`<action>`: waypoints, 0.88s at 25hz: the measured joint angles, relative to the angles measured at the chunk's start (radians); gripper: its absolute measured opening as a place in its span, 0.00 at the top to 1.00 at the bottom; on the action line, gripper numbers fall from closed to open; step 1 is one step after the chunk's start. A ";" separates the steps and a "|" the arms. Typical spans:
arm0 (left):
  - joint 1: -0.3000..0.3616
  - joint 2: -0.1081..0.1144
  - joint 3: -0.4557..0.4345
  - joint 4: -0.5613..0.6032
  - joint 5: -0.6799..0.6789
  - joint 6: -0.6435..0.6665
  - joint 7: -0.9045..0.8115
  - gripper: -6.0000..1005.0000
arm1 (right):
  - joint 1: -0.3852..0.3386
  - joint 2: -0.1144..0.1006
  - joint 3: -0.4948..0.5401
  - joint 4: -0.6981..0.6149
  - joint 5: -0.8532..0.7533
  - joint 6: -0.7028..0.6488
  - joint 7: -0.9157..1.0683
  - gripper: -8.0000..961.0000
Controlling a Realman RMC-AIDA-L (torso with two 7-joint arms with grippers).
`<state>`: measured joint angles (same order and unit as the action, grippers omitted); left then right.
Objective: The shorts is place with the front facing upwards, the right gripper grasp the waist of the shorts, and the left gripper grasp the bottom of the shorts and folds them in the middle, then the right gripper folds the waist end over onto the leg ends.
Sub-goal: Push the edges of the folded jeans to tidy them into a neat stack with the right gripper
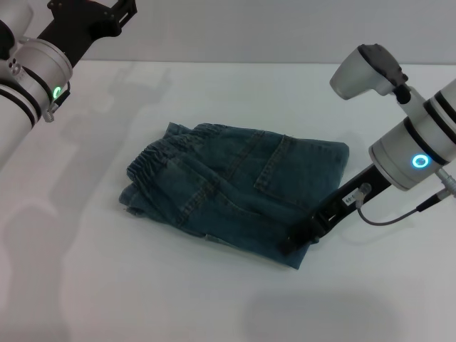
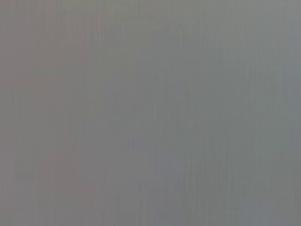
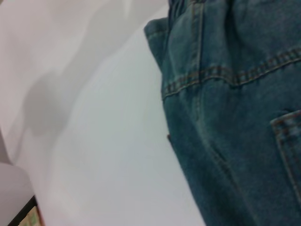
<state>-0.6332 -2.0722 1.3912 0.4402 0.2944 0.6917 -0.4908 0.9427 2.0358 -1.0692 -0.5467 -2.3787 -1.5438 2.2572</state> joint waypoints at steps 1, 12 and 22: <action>0.000 0.000 0.000 0.000 0.000 0.000 -0.002 0.24 | -0.001 -0.001 0.000 0.000 -0.001 0.009 0.002 0.53; 0.005 0.000 0.002 0.000 0.000 0.001 -0.006 0.24 | -0.011 -0.031 0.015 0.001 -0.004 0.101 0.021 0.53; 0.008 0.000 0.002 0.000 0.000 0.004 -0.006 0.24 | -0.033 -0.038 0.064 -0.064 0.008 0.031 0.032 0.53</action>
<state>-0.6257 -2.0722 1.3928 0.4402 0.2945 0.6957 -0.4969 0.9098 1.9975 -1.0055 -0.6107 -2.3707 -1.5131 2.2897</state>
